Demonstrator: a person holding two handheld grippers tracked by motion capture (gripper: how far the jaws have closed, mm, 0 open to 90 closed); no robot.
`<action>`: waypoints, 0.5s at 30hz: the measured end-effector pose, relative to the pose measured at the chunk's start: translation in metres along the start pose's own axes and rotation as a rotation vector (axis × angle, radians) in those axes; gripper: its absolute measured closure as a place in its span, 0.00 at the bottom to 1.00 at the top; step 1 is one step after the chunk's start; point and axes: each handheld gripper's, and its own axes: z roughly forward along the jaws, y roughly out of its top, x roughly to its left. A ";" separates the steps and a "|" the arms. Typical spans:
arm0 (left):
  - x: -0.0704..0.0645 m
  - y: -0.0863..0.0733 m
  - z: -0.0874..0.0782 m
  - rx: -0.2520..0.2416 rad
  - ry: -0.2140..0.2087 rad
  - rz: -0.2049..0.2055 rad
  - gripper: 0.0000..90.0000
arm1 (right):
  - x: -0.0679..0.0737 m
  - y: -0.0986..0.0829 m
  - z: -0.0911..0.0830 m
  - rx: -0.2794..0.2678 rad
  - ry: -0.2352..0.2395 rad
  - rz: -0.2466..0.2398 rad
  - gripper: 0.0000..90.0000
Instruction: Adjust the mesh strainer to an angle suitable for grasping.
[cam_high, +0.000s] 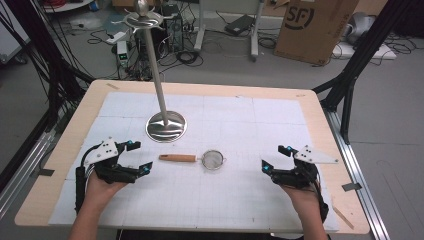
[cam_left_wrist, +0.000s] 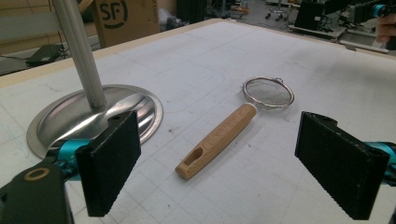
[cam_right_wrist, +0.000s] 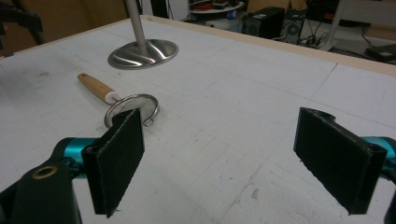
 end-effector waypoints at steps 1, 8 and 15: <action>0.000 0.000 0.000 0.001 0.002 -0.001 0.17 | 0.000 0.000 0.000 0.003 -0.002 0.003 0.17; -0.001 -0.003 0.004 0.018 -0.002 -0.001 0.16 | 0.000 -0.002 -0.002 0.003 -0.009 -0.003 0.17; -0.001 -0.002 0.004 0.012 -0.006 -0.001 0.16 | 0.001 0.000 -0.005 -0.002 -0.008 -0.002 0.17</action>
